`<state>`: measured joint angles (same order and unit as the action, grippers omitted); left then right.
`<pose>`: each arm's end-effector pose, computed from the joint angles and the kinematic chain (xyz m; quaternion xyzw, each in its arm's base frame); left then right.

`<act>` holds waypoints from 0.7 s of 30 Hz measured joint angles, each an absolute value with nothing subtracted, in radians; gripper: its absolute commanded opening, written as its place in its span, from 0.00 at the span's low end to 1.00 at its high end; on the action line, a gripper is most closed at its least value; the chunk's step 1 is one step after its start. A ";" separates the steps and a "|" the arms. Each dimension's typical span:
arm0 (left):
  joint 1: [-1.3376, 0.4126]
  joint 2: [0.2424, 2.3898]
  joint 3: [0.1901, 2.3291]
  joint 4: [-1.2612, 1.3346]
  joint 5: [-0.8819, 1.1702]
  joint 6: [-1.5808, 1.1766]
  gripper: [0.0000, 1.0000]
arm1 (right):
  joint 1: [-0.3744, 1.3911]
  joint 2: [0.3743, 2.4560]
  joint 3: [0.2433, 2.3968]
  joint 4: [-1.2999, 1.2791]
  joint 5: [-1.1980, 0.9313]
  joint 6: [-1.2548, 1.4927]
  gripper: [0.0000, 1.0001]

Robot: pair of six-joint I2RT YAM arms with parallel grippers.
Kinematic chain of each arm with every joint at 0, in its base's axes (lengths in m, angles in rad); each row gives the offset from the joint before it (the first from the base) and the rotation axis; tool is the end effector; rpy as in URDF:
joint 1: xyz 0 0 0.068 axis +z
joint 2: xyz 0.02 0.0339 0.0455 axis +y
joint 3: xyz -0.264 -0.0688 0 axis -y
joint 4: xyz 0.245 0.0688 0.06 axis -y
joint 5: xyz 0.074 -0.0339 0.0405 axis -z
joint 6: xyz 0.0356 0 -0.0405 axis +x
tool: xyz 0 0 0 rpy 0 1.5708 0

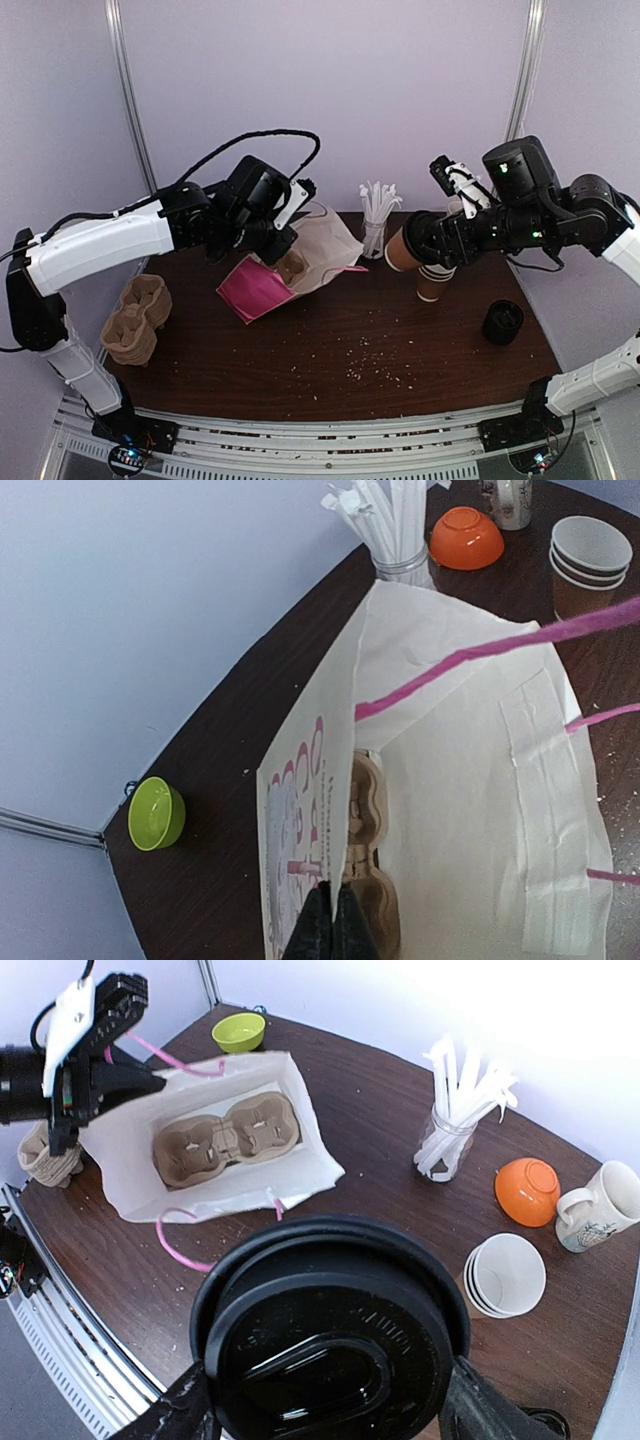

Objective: Pack the takeout coffee

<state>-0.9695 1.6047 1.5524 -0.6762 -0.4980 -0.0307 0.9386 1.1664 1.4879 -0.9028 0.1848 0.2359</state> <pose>0.2150 -0.2834 0.3544 0.3102 0.8344 0.0074 0.4555 0.1357 0.1742 0.4307 -0.2605 0.8379 0.1944 0.4386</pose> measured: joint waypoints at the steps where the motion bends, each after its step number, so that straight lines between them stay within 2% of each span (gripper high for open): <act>1: -0.983 1.602 1.544 -0.674 -0.501 -0.035 0.00 | 0.939 1.164 1.488 -0.887 0.184 0.236 0.62; 10: -1.047 1.591 1.522 -0.670 -0.483 -0.123 0.00 | 0.939 1.164 1.446 -0.694 0.092 0.239 0.61; 21: -1.047 1.497 1.496 -0.603 -0.358 -0.253 0.00 | 0.939 1.178 1.319 -0.536 -0.076 0.244 0.61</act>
<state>-1.0473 1.4967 1.4963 -0.6029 -0.3584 -0.2535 0.9394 1.1782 1.3186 -0.5358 -0.0761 0.2443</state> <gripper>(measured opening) 0.009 0.712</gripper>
